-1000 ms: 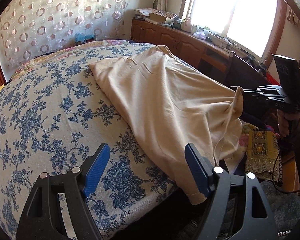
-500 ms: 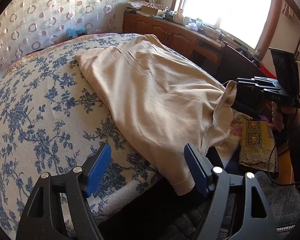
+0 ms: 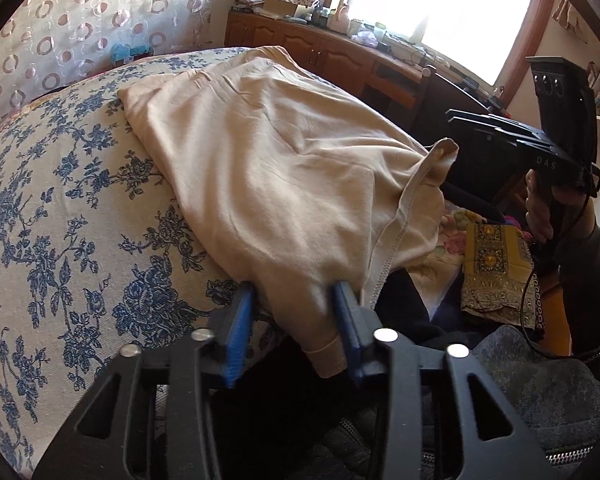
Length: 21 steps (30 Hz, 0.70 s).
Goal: Fold small clothes
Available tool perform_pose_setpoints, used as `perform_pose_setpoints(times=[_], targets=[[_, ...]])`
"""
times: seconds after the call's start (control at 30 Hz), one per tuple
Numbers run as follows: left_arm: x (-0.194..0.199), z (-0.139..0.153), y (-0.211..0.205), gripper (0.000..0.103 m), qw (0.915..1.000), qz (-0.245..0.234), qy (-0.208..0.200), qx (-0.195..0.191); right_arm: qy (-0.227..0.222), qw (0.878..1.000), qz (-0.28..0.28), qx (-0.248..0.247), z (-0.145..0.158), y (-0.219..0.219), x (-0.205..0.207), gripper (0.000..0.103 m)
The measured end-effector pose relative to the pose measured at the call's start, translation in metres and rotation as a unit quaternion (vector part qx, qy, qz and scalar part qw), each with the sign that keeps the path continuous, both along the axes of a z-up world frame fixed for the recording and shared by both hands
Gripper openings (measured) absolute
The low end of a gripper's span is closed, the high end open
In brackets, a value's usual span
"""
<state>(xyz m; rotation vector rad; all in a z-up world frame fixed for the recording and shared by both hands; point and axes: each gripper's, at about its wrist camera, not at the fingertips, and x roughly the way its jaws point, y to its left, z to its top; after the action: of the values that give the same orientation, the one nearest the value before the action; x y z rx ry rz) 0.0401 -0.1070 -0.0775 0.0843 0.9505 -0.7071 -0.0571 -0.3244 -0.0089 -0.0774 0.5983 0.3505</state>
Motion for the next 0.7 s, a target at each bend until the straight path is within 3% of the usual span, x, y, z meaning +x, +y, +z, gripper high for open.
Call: perform_pose_setpoints(times=[0.03, 0.13, 0.37, 0.53, 0.7], targets=[[0.0, 0.001, 0.0, 0.014, 1.0, 0.001, -0.001, -0.002, -0.001, 1.0, 0.0, 0.003, 0.0, 0.0, 0.0, 0.045], [0.0, 0.014, 0.001, 0.01, 0.9997, 0.001, -0.018, -0.014, -0.007, 1.0, 0.002, 0.011, 0.001, -0.001, -0.001, 0.047], [0.008, 0.073, -0.009, 0.009, 0.9959, -0.011, -0.065, -0.061, -0.024, 0.999, 0.023, 0.018, 0.01, 0.014, -0.003, 0.054], [0.029, 0.103, -0.025, 0.009, 0.9933, -0.016, -0.094, -0.066, -0.05, 0.997, 0.046, 0.022, 0.021, 0.029, -0.007, 0.065], [0.06, 0.119, -0.037, 0.009, 0.9923, -0.005, -0.09, -0.085, -0.057, 0.996, 0.06, 0.019, 0.021, 0.041, 0.001, 0.074]])
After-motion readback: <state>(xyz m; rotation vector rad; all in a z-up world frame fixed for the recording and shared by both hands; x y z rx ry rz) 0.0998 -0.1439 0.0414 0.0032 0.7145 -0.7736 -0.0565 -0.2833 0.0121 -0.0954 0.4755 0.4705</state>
